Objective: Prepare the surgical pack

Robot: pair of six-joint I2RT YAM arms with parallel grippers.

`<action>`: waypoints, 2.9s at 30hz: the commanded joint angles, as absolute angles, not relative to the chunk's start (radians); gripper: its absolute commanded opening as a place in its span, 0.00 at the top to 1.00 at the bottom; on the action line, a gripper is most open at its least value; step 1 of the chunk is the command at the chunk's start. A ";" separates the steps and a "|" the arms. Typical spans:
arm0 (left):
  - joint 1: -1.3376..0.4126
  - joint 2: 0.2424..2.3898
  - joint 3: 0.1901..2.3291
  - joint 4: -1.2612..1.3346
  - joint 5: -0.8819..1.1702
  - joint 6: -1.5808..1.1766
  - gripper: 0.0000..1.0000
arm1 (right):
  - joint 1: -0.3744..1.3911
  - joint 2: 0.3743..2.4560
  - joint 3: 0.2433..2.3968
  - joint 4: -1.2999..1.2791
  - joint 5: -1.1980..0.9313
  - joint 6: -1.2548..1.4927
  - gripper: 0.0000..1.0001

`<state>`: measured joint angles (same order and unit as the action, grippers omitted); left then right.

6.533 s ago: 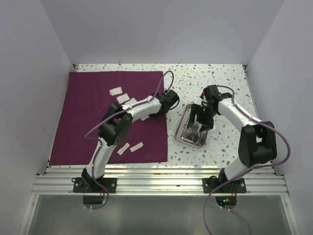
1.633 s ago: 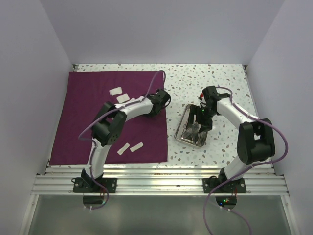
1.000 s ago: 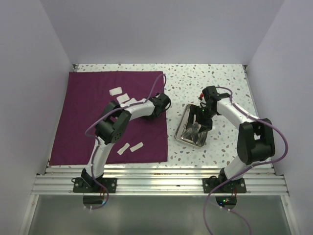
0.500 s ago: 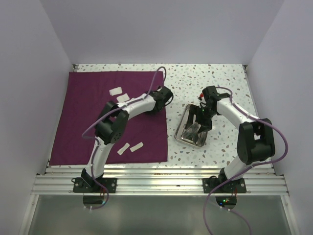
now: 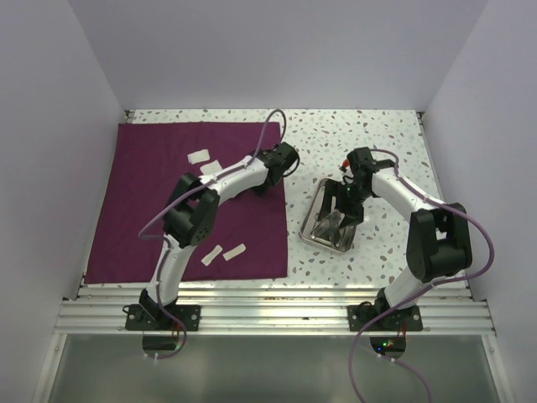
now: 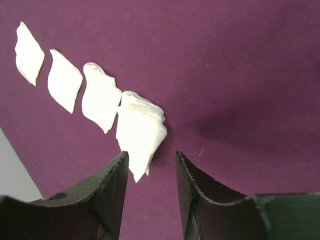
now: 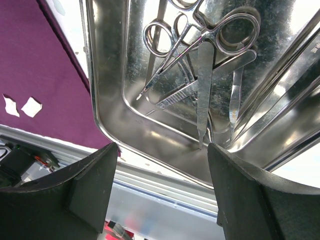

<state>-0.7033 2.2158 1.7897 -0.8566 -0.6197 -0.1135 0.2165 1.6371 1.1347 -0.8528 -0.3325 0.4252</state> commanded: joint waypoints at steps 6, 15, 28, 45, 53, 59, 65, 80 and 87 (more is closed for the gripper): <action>-0.680 2.244 1.772 -0.822 -0.640 -0.135 0.54 | 0.216 1.606 1.129 -0.861 -0.351 0.405 0.23; -0.657 2.272 1.753 -0.799 -0.661 -0.127 0.55 | 0.216 1.611 1.138 -0.865 -0.350 0.407 0.23; -0.637 2.292 1.733 -0.744 -0.680 -0.110 0.62 | 0.216 1.617 1.146 -0.871 -0.345 0.411 0.23; -0.615 2.195 1.808 -0.808 -0.580 -0.124 1.00 | 0.218 1.635 1.186 -0.876 -0.391 0.400 0.23; -0.612 2.019 1.822 -0.884 -0.280 -0.205 1.00 | 0.227 1.648 1.235 -0.842 -0.577 0.331 0.22; -0.611 1.881 1.706 -0.851 -0.048 -0.288 1.00 | 0.271 1.596 1.211 -0.769 -0.649 0.394 0.19; -0.611 1.757 1.560 -0.718 0.179 -0.313 1.00 | 0.273 1.574 1.121 -0.594 -0.747 0.660 0.18; -0.764 1.539 1.282 -0.391 0.207 -0.221 1.00 | 0.339 1.620 1.293 -0.634 -0.657 1.169 0.20; -0.801 1.517 1.267 -0.376 0.141 -0.176 1.00 | 0.360 1.638 1.356 -0.755 -0.615 1.144 0.23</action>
